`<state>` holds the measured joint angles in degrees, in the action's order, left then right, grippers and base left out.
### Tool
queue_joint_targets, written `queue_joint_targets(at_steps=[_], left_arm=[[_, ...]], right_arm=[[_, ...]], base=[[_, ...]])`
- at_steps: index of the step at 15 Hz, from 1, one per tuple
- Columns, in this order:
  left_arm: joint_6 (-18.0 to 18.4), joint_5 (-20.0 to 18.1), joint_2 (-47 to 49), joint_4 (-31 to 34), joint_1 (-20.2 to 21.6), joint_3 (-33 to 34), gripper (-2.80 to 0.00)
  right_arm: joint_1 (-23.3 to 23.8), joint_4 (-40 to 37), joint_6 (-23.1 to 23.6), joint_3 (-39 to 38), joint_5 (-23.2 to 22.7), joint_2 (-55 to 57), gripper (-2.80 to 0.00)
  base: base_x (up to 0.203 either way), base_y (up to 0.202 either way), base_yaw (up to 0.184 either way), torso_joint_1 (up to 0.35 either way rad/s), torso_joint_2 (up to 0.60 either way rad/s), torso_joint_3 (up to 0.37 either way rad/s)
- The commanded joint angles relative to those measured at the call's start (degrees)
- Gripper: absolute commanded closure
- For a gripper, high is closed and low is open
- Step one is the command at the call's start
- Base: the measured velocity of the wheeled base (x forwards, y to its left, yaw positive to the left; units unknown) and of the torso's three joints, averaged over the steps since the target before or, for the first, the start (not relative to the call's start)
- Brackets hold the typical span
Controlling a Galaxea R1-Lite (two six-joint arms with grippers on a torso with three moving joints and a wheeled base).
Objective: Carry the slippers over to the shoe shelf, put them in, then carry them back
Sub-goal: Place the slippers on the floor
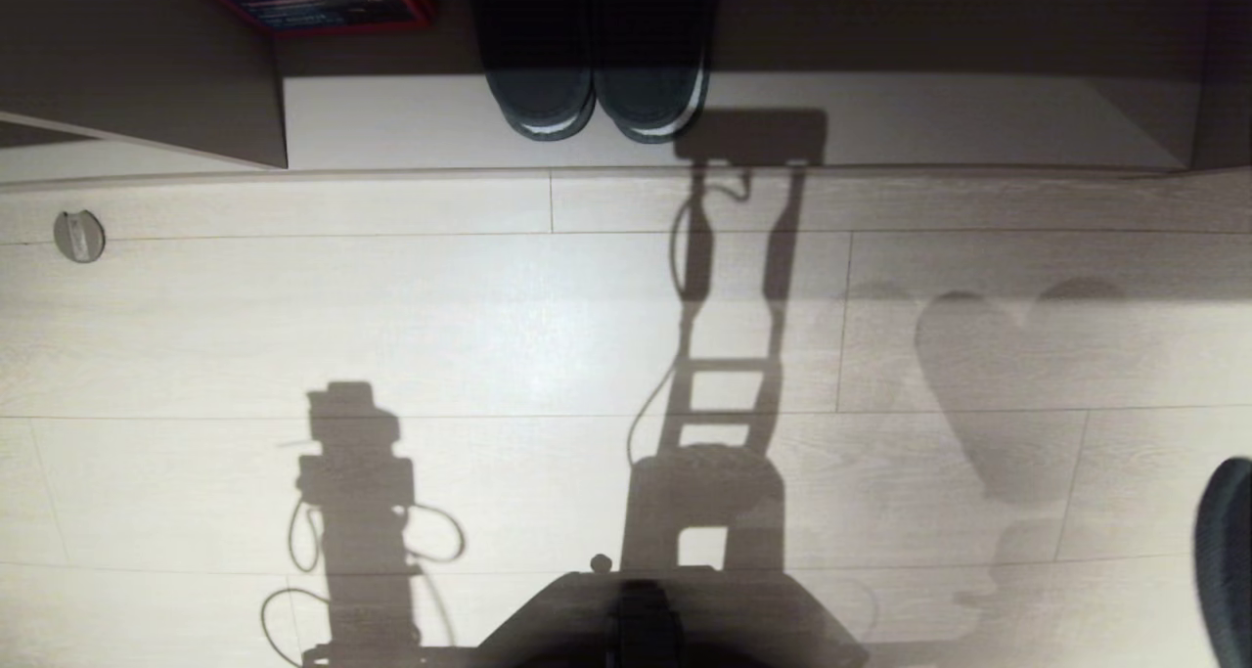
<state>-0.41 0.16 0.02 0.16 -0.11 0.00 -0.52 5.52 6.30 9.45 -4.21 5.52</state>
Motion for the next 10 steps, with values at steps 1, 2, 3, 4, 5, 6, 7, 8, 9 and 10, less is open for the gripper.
queue_joint_targets(at_steps=[1,2,3,4,5,6,7,8,9,10], left_arm=[[-0.02,0.02,-0.08,0.02,0.02,0.00,0.00],[0.04,0.02,-0.06,0.02,0.05,0.00,0.00],[-0.02,0.02,-0.11,0.02,0.02,0.00,0.00],[0.06,0.02,-0.11,0.02,0.02,0.00,0.00],[0.06,0.02,-0.02,0.02,0.02,0.00,0.00],[0.06,0.02,-0.02,0.02,0.02,0.00,0.00],[0.06,0.02,-0.02,0.02,0.02,0.00,0.00],[0.01,0.02,-0.02,0.02,0.02,0.00,0.00],[-0.11,0.02,-0.02,0.02,0.02,0.00,0.00],[-0.11,0.02,-0.02,0.02,0.02,0.00,0.00]], right_arm=[[0.25,-1.25,0.15,-5.65,-0.24,-5.76,0.00],[0.32,-0.71,0.29,-8.61,0.20,-5.73,0.00],[0.35,-1.06,0.31,-9.54,2.01,-5.71,0.00],[0.39,-4.55,0.37,-9.47,2.49,-5.69,0.00],[0.43,-6.90,0.43,-9.22,2.69,-5.70,0.00],[0.44,-6.75,0.30,-9.19,2.72,-5.70,0.00],[0.44,-5.96,0.30,-9.45,2.72,-5.70,0.00],[0.44,-5.96,0.24,-9.48,2.69,-5.70,0.00],[0.44,-5.96,0.12,-9.46,2.63,-5.70,0.00],[0.44,-5.96,0.12,-9.52,2.63,-5.70,0.00]], base=[[0.000,0.000,0.000,0.000,0.00,0.000],[0.000,0.000,0.000,0.000,0.00,0.000],[0.000,0.000,0.000,0.000,0.00,0.000],[0.000,0.000,0.000,0.000,0.00,0.000],[0.000,0.000,0.000,0.000,0.00,0.000],[0.000,0.000,0.000,0.000,0.00,0.000],[0.000,0.000,0.000,0.000,0.00,0.000],[0.000,0.000,0.000,0.000,0.00,0.000],[0.000,0.000,0.000,0.000,0.00,0.000],[0.000,0.000,0.000,0.007,0.00,0.036]])
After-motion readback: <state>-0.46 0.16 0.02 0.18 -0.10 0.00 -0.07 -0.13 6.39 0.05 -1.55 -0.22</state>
